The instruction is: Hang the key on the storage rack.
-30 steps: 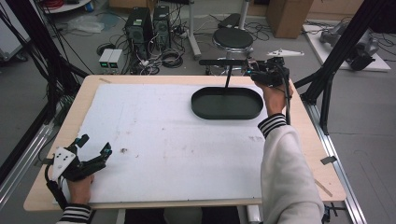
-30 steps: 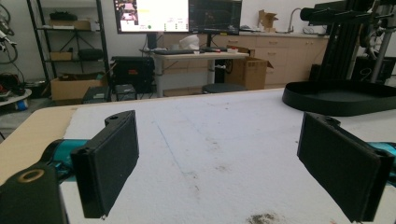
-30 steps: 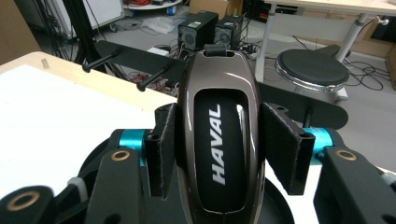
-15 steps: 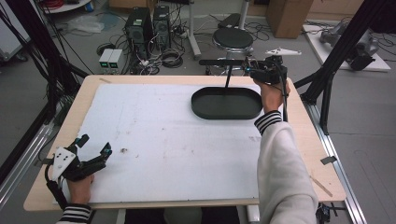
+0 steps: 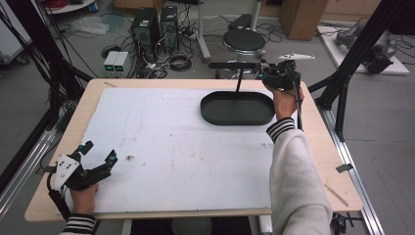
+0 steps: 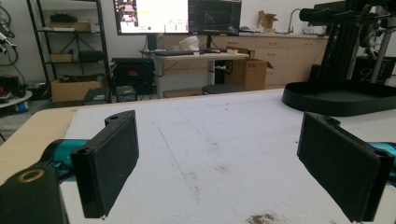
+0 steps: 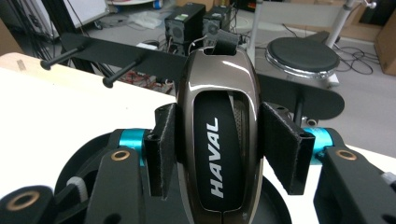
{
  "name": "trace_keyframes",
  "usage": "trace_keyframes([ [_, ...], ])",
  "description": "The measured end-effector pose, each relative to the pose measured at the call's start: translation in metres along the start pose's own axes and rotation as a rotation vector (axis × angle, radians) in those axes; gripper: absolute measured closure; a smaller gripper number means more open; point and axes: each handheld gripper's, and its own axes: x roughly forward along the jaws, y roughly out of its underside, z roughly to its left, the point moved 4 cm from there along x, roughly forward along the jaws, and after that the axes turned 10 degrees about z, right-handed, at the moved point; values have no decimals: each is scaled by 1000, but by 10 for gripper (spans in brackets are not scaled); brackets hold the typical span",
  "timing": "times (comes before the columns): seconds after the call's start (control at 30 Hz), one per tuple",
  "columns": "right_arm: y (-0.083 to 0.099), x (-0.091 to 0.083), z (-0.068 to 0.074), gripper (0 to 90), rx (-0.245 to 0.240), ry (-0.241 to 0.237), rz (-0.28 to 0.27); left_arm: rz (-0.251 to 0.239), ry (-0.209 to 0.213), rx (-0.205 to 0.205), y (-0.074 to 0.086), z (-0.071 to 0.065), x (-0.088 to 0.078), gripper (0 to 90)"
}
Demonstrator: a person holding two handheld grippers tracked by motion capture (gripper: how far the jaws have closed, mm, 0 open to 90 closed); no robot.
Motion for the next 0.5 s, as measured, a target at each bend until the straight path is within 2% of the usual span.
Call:
trace_keyframes([
  [0.17, 1, -1, 1, 479, 4, 7, 16, 0, -1, 0, 0, 0, 0, 131],
  [0.27, 4, 0, 0, 479, 7, 36, 47, 0, -1, 0, 0, 0, 0, 131],
  [0.33, 5, 1, -1, 479, 14, 37, 56, 0, -1, 0, 0, 0, 0, 131],
  [0.5, 12, 4, -1, 480, 5, 57, 53, -1, 0, 0, 0, 0, 0, 131],
])
